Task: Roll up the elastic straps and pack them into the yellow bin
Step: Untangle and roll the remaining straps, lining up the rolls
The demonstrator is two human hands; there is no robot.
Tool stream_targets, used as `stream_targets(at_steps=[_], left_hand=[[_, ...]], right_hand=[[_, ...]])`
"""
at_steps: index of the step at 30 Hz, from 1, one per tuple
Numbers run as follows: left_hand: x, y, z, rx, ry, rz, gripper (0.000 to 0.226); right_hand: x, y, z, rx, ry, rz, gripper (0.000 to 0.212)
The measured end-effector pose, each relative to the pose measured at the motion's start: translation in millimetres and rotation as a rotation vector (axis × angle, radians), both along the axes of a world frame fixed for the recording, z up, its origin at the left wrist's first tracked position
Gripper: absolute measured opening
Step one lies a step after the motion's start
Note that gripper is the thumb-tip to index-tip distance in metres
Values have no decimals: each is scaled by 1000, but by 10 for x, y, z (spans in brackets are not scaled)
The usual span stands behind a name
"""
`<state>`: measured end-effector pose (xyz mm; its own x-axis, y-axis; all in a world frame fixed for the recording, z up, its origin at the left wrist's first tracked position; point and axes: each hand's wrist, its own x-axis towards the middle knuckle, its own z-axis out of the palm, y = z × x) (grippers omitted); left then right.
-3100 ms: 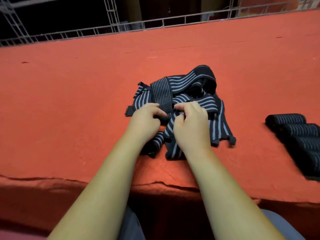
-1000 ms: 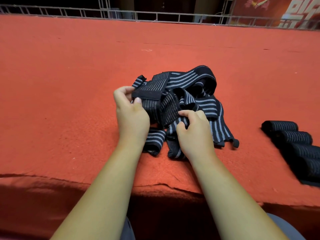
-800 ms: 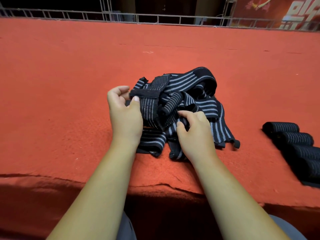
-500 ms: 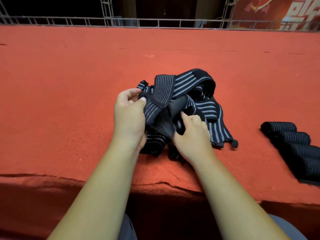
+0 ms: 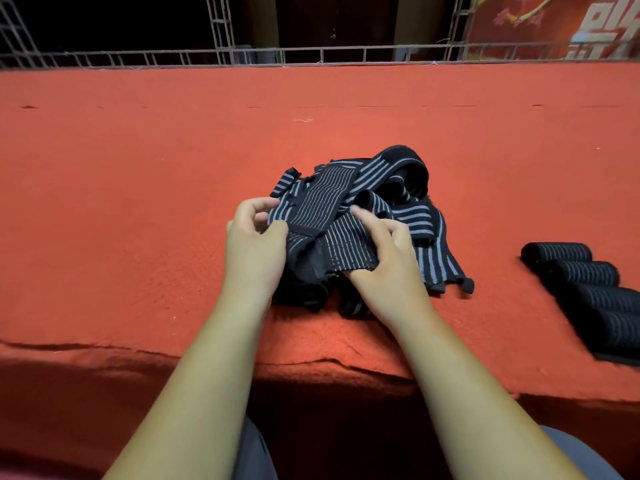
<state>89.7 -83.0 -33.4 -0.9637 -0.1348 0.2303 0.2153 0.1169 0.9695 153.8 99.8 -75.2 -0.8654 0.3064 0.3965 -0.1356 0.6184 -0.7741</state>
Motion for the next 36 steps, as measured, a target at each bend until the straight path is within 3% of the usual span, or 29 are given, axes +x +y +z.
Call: stream_targets(at_steps=[3, 5, 8, 11, 14, 18, 22, 25, 29, 32, 36], left_hand=[[114, -23, 84, -455, 298, -5, 36], [189, -24, 170, -573, 440, -150, 35], [288, -41, 185, -670, 282, -496, 30], [284, -14, 51, -814, 235, -485, 49], [219, -8, 28, -705, 235, -274, 40], [181, -36, 50, -509, 176, -147, 33], [147, -57, 3, -447, 136, -117, 31], [110, -87, -25, -490, 168, -99, 25], [50, -161, -10, -565, 228, -53, 18], [70, -147, 13, -584, 312, -92, 22], [99, -101, 11, -565, 337, -126, 16]], right_hand=[[14, 15, -18, -39, 39, 4, 51], [3, 38, -38, -70, 46, -11, 37], [-43, 96, -78, -48, 65, -66, 29], [-42, 121, -49, 8, 16, -79, 24], [-31, 129, -39, 90, 47, -83, 5], [-9, 105, -26, 173, 152, -20, 35], [3, 66, 35, 188, 273, 20, 20], [23, 28, 53, 51, 283, 39, 19], [83, 75, 128, -346, 297, 0, 21], [136, 88, 187, -323, 343, -2, 43], [179, 37, 190, -294, 347, -9, 53]])
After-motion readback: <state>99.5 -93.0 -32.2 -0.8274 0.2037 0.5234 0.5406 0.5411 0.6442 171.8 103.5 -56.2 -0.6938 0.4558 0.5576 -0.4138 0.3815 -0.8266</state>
